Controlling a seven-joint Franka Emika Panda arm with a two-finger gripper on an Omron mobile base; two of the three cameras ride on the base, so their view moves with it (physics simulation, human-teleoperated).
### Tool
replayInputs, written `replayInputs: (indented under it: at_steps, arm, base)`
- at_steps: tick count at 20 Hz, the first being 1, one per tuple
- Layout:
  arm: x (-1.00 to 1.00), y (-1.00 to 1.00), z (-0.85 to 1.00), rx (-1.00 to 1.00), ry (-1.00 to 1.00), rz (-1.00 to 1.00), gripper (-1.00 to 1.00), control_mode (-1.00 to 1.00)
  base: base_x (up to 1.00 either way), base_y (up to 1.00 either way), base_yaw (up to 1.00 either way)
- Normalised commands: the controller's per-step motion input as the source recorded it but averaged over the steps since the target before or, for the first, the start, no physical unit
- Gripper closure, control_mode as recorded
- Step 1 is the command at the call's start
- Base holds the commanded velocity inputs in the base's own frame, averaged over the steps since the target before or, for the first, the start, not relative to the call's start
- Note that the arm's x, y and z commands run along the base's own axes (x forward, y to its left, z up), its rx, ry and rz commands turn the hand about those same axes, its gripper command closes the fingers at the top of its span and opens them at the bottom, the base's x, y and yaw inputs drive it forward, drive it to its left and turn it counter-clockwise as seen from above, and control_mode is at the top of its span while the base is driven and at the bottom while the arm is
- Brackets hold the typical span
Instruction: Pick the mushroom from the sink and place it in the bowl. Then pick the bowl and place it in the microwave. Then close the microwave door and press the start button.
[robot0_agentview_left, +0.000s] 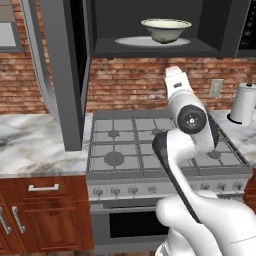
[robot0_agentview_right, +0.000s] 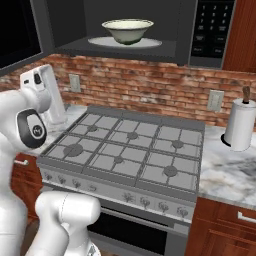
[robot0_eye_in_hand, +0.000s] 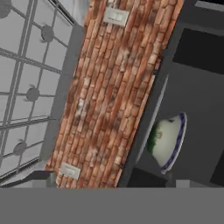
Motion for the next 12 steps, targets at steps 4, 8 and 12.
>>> replayInputs:
  at_steps: [4, 8, 12]
  arm:
    - [-0.23, 0.60, -0.58, -0.21, -0.04, -0.21, -1.00, -1.00]
    - [0.00, 0.91, -0.46, -0.22, 0.00, -0.31, -1.00, -1.00]
    - [0.00, 0.87, -0.47, -0.21, 0.00, -0.34, -1.00, -1.00]
  base:
    - [0.00, 0.00, 0.00]
    - [0.00, 0.00, 0.00]
    - [0.00, 0.00, 0.00]
